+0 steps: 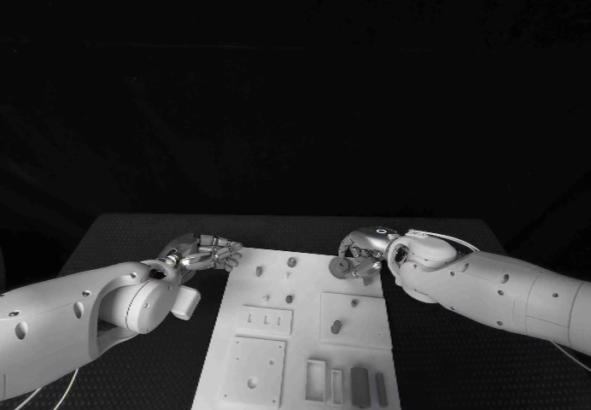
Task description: Assemble the parts on the task board
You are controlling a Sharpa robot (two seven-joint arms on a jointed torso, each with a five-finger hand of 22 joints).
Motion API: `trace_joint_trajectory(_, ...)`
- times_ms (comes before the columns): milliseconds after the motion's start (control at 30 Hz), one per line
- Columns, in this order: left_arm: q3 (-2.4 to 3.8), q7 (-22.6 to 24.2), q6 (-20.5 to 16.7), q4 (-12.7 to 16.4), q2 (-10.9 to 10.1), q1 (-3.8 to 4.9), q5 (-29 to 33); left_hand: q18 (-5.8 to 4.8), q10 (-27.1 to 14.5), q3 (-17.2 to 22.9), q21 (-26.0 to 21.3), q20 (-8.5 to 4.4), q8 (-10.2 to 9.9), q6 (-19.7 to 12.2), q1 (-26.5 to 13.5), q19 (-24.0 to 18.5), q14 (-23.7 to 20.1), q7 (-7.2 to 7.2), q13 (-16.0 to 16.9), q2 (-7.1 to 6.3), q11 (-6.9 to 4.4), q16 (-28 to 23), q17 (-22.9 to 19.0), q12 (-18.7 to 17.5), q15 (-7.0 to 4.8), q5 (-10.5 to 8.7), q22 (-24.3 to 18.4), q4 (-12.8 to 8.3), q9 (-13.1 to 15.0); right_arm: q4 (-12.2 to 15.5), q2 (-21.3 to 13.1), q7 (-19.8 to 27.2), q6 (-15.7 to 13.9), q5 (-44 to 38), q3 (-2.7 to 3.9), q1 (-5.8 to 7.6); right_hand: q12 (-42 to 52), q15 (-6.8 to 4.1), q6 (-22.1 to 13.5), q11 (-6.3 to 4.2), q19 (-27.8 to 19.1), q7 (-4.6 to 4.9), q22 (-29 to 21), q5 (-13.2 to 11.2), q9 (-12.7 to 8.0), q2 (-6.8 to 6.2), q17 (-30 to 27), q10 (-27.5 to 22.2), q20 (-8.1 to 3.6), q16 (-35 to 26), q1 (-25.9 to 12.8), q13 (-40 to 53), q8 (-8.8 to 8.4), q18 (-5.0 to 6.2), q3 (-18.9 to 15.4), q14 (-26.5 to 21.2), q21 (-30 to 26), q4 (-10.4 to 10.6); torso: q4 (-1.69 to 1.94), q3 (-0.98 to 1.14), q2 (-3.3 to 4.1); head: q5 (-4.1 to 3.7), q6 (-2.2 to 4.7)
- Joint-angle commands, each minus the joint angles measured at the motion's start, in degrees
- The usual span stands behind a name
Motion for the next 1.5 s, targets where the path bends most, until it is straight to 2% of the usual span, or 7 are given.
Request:
trace_joint_trajectory(33,0.04,0.14,0.83,0.14,0.12,0.05,-0.28,0.98,0.3,0.03,0.17,0.35,-0.3,0.21,0.16,-0.08,-0.03,-0.01,-0.01,-0.11,0.2,-0.25,0.1,-0.29,0.23,-0.1,-0.07,0.19,-0.04,0.07,0.13,0.69,1.54,0.62,-0.01,-0.13,0.27,-0.18,1.94,-0.08,-0.11,0.7,1.1,-0.12,0.2,0.64,0.02,0.33,-0.54,0.32,0.13,-0.22,0.58,2.31,1.08,0.37,0.32,0.46,-0.17,0.05,0.03,-0.21,0.17)
trace_joint_trajectory(133,0.04,0.04,0.9,0.03,0.27,0.05,-0.28,0.99,0.29,0.0,0.2,0.33,-0.39,0.11,0.1,-0.07,-0.01,0.24,-0.01,-0.14,0.3,-0.3,0.15,-0.37,0.23,-0.12,-0.08,0.17,-0.06,0.0,0.29,0.66,1.83,0.86,-0.01,-0.14,0.17,-0.14,2.74,-0.03,-0.26,0.79,1.03,-0.25,0.33,0.99,-0.23,0.25,-0.57,0.15,0.15,-0.49,0.9,2.31,2.69,0.12,0.39,1.71,-0.07,0.09,0.01,-0.62,0.53)
trace_joint_trajectory(200,0.04,0.03,0.94,0.03,0.32,0.06,-0.28,1.0,0.29,-0.01,0.2,0.33,-0.4,0.1,0.09,-0.08,-0.01,0.27,-0.02,-0.15,0.31,-0.31,0.16,-0.38,0.23,-0.12,-0.09,0.16,-0.06,-0.06,0.44,0.58,1.92,0.61,-0.01,-0.14,0.21,-0.13,3.61,-0.04,-0.33,0.78,1.03,-0.31,0.62,1.0,-0.28,0.24,-0.63,0.23,0.49,-0.63,1.36,2.31,3.77,0.08,0.51,2.14,0.01,0.08,0.0,-0.76,0.49)
trace_joint_trajectory(433,0.04,0.09,0.85,0.04,0.34,0.06,-0.28,1.0,0.29,-0.01,0.2,0.33,-0.42,0.08,0.1,-0.08,-0.02,0.3,-0.01,-0.15,0.3,-0.33,0.18,-0.4,0.22,-0.13,-0.09,0.15,-0.07,-0.65,1.04,0.45,1.53,-1.08,-0.01,-0.52,0.38,-0.16,4.71,-0.07,-0.31,0.75,1.05,-0.33,1.06,1.1,-0.23,0.37,-0.77,0.52,1.1,-0.78,1.94,2.31,4.83,0.19,0.82,2.23,-0.11,0.15,0.01,-0.48,0.18)
trace_joint_trajectory(633,0.04,0.11,0.84,0.28,0.26,0.06,-0.28,1.0,0.3,-0.01,0.21,0.33,-0.43,0.08,0.11,-0.08,-0.02,0.31,-0.01,-0.16,0.3,-0.35,0.19,-0.42,0.22,-0.13,-0.1,0.14,-0.07,-0.62,1.32,-0.56,1.67,-1.59,-0.01,-1.05,0.5,-0.07,4.39,0.03,-0.28,0.86,1.06,-0.32,1.16,-0.05,-0.27,0.39,-0.77,0.66,0.28,-0.89,1.74,2.31,3.81,0.2,1.13,2.12,-0.09,0.12,0.1,-0.5,0.06)
trace_joint_trajectory(933,0.04,0.11,0.8,0.31,0.13,0.06,-0.28,1.0,0.31,-0.01,0.21,0.33,-0.44,0.07,0.11,-0.09,-0.02,0.32,-0.01,-0.16,0.3,-0.38,0.21,-0.44,0.23,-0.15,-0.1,0.15,-0.06,-0.74,1.68,-1.32,0.3,-2.83,-0.01,-1.51,0.52,0.26,3.25,0.39,-0.6,1.24,0.93,-0.17,1.2,-0.71,-0.6,-0.13,-0.74,0.56,-1.69,-1.2,0.96,2.31,0.56,-0.11,1.28,1.59,-0.1,0.07,-0.03,-0.28,-0.4)
trace_joint_trajectory(1500,0.04,0.09,0.81,0.36,0.09,0.06,-0.28,1.0,0.33,-0.03,0.23,0.33,-0.47,0.06,0.09,-0.1,-0.03,0.33,0.0,-0.18,0.3,-0.44,0.26,-0.5,0.23,-0.19,-0.11,0.15,-0.06,0.13,1.85,-1.63,-0.52,-3.33,-0.01,-1.61,0.72,0.44,3.1,0.57,-0.69,1.41,0.8,0.22,1.26,-0.56,-0.79,-0.47,-0.69,0.64,-2.78,-1.4,0.61,2.31,-1.43,-0.2,1.27,1.23,-0.08,0.06,-0.05,-0.27,-0.6)
